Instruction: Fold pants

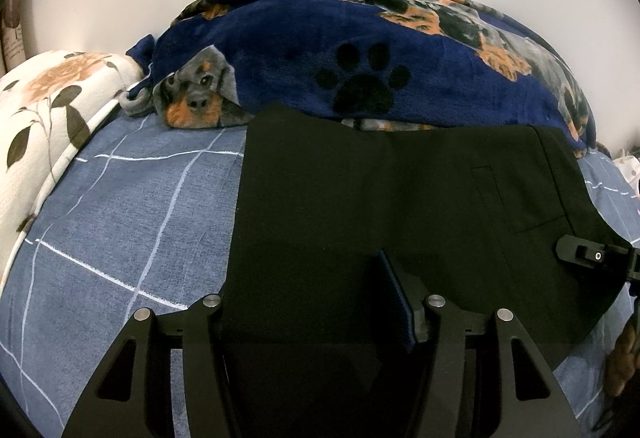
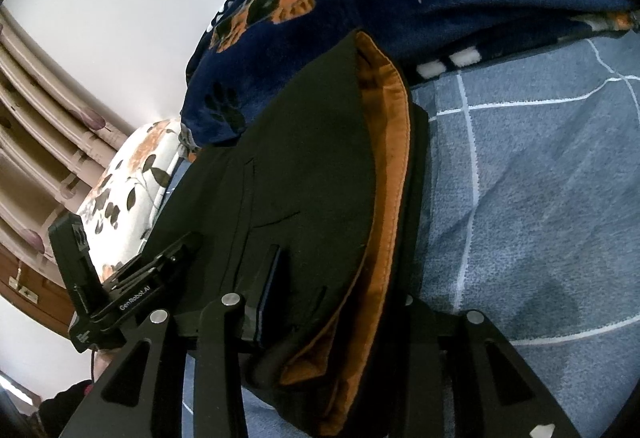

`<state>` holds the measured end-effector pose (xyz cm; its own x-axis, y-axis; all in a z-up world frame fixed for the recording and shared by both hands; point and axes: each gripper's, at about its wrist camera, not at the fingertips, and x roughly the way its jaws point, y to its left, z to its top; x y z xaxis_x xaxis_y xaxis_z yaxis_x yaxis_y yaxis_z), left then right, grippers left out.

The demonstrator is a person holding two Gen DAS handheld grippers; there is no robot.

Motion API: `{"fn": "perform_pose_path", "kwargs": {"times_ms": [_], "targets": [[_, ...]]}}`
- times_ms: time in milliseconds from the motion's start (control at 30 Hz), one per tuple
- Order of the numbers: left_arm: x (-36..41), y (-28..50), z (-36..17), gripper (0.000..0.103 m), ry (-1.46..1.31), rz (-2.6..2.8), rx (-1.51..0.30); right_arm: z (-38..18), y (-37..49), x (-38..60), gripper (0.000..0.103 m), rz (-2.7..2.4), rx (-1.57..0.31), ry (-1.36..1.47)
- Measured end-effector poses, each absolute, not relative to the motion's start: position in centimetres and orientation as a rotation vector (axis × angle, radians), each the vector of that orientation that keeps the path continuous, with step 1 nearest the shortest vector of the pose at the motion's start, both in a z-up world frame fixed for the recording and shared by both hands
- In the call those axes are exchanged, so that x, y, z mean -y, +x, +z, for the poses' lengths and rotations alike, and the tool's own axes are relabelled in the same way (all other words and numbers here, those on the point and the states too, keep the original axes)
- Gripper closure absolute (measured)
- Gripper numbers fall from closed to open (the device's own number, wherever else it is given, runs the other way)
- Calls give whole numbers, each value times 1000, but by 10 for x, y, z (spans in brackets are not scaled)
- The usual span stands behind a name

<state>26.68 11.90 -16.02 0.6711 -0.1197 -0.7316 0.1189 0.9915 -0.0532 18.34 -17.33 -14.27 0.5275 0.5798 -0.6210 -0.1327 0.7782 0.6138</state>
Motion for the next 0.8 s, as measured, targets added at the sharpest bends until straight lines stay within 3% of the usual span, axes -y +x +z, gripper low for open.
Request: {"fn": "perform_pose_path", "kwargs": {"times_ms": [800], "targets": [[-119,267,-161,45,1,-134,-823,-142,183,172,71,450,-923,535]]}}
